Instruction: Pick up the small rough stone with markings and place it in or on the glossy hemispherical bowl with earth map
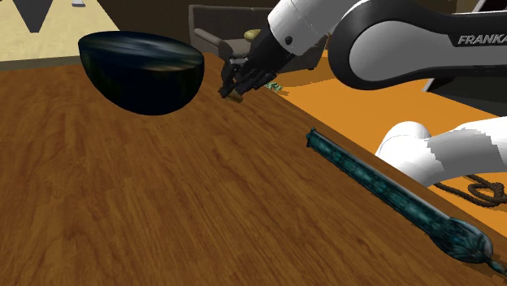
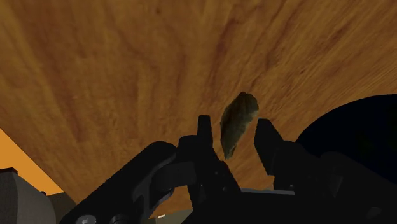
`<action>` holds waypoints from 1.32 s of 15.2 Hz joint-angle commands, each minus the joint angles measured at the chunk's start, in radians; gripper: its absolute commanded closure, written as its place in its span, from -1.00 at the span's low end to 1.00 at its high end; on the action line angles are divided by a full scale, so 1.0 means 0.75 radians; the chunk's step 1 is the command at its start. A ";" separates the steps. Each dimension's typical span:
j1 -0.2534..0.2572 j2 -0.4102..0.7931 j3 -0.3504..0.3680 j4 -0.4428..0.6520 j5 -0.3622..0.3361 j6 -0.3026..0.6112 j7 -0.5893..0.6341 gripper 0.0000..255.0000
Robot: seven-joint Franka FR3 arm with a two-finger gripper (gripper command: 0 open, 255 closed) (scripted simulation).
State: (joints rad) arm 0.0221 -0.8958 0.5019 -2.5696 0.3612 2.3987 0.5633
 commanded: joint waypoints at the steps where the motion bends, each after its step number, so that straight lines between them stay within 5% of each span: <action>1: 0.001 0.002 0.002 -0.004 0.001 -0.002 0.000 1.00; 8: 0.000 0.004 0.002 -0.002 0.001 -0.002 0.000 1.00; 20: -0.041 0.023 -0.056 0.217 -0.055 -0.201 0.001 1.00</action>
State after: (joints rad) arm -0.0055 -0.8817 0.4637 -2.4216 0.3234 2.2601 0.5647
